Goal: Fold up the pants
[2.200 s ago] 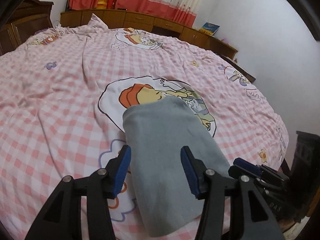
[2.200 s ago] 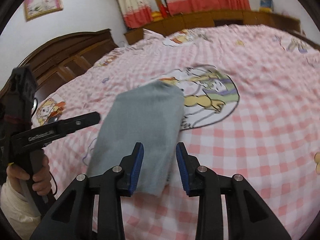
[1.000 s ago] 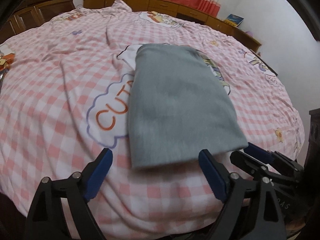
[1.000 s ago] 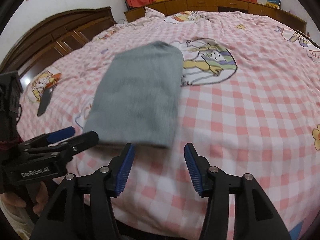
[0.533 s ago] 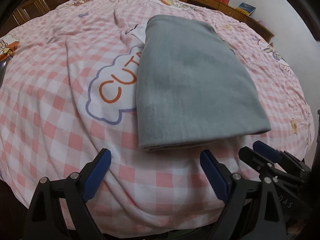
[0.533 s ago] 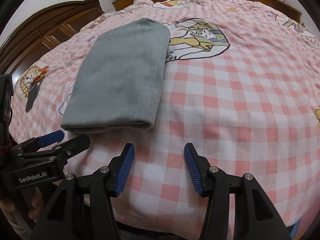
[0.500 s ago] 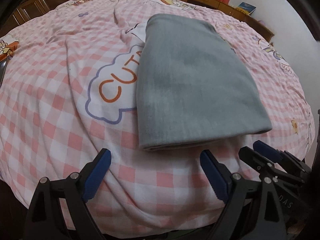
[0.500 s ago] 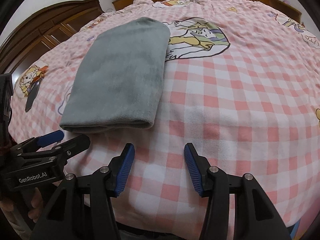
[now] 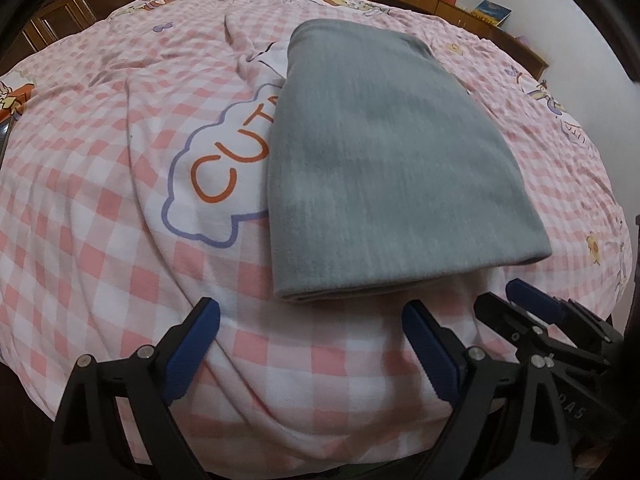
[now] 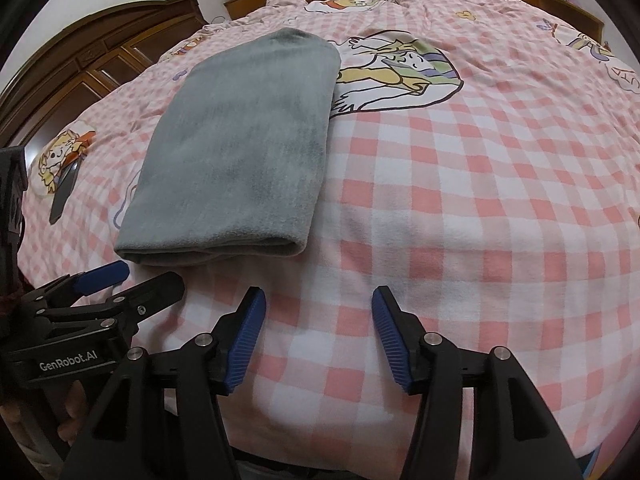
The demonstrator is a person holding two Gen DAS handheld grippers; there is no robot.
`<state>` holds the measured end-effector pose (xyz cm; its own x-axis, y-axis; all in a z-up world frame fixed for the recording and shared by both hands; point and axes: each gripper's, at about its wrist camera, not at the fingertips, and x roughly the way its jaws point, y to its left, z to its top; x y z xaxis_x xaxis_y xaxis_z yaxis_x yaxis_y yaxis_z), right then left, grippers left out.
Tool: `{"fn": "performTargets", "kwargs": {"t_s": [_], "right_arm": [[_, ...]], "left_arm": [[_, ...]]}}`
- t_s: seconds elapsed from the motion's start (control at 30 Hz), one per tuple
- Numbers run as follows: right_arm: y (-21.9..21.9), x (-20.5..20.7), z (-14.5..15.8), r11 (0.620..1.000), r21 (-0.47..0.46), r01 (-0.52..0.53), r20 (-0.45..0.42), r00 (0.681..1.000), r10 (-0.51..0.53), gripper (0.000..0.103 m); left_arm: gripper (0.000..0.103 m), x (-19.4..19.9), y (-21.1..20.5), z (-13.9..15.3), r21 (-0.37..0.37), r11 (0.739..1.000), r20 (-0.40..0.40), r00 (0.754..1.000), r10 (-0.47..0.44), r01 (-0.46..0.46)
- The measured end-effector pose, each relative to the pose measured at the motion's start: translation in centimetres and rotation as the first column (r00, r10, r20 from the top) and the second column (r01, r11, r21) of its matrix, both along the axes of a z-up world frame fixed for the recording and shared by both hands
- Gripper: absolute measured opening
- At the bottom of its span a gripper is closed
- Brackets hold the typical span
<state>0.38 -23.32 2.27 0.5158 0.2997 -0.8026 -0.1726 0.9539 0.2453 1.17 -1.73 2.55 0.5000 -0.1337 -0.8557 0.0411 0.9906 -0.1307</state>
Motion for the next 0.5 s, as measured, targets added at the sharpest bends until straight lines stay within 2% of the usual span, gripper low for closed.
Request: {"fn": "performTargets", "kwargs": {"t_s": [0.5], "right_arm": [[0.04,0.00,0.00,1.000,-0.001,0.000,0.000,1.000,0.000,0.058]], "left_arm": [[0.095,-0.01,-0.17,-0.20,0.012,1.000,0.000,1.000,-0.005,0.005]]}}
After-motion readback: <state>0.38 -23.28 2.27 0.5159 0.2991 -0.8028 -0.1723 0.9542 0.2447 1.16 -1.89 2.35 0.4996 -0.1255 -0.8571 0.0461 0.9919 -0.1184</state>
